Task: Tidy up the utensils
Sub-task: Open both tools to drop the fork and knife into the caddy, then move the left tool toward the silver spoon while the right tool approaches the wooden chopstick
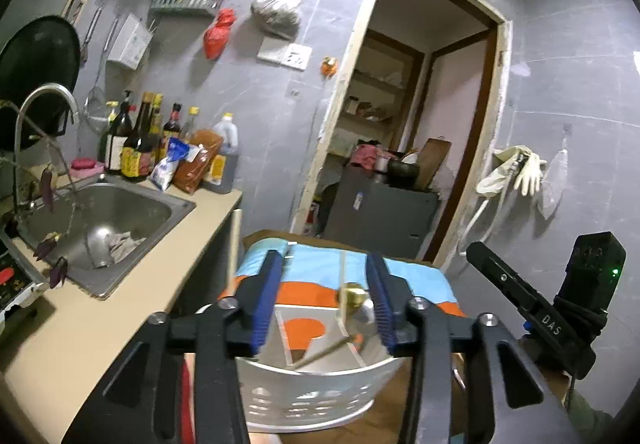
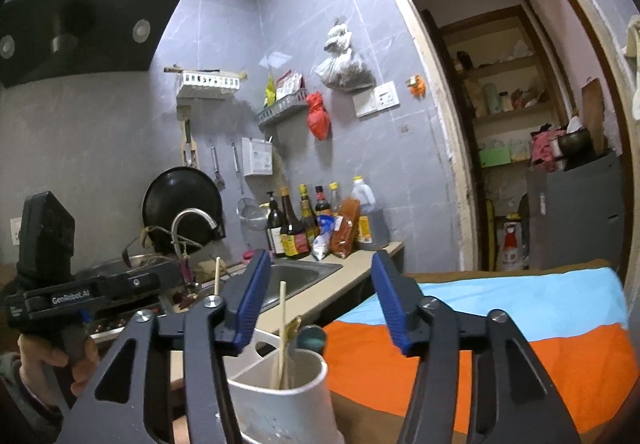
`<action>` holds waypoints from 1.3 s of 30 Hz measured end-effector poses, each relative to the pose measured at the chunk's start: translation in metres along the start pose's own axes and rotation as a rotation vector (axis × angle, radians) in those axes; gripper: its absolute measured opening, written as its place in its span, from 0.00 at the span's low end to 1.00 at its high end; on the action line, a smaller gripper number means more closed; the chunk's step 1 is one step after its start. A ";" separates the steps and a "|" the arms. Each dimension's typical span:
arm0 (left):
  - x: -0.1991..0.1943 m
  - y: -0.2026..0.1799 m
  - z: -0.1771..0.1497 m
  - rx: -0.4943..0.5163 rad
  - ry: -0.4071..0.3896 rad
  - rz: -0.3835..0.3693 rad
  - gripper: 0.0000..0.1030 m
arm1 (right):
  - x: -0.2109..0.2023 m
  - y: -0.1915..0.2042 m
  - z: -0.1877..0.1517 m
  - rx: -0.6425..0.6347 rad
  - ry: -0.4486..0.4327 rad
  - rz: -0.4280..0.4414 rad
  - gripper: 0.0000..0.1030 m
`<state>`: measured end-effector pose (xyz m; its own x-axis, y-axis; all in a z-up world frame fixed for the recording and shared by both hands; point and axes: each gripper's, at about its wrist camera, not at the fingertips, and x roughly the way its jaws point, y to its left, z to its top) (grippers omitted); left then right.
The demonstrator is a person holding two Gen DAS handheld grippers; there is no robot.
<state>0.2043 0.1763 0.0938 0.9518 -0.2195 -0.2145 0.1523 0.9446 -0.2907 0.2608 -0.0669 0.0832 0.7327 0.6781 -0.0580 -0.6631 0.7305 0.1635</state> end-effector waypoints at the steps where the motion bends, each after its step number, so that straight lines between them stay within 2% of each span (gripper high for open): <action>1: -0.001 -0.007 -0.001 0.012 -0.007 -0.001 0.50 | -0.006 -0.002 0.002 -0.005 -0.003 -0.016 0.62; 3: -0.003 -0.018 -0.003 0.032 -0.023 -0.002 0.62 | -0.020 -0.009 0.004 -0.009 -0.015 -0.042 0.73; 5: -0.004 -0.031 -0.006 0.057 -0.044 -0.010 0.77 | -0.033 -0.014 0.006 -0.017 -0.025 -0.066 0.77; 8: -0.006 -0.056 -0.013 0.114 -0.075 -0.009 0.89 | -0.055 -0.023 0.009 -0.032 -0.044 -0.118 0.86; 10: -0.005 -0.071 -0.017 0.151 -0.088 -0.011 0.92 | -0.069 -0.029 0.010 -0.037 -0.055 -0.148 0.95; 14: 0.003 -0.097 -0.029 0.201 -0.081 -0.040 0.93 | -0.095 -0.038 0.011 -0.061 -0.071 -0.210 1.00; 25: 0.035 -0.146 -0.064 0.221 0.008 -0.126 0.93 | -0.146 -0.063 -0.003 -0.118 -0.038 -0.347 1.00; 31: 0.050 -0.164 -0.084 0.242 0.057 -0.149 0.93 | -0.160 -0.080 -0.021 -0.102 0.028 -0.388 1.00; 39: 0.069 -0.173 -0.109 0.253 0.159 -0.164 0.93 | -0.160 -0.097 -0.047 -0.064 0.177 -0.409 1.00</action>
<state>0.2142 -0.0291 0.0273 0.8585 -0.3901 -0.3328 0.3803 0.9198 -0.0968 0.2007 -0.2428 0.0307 0.9027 0.3319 -0.2740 -0.3365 0.9412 0.0314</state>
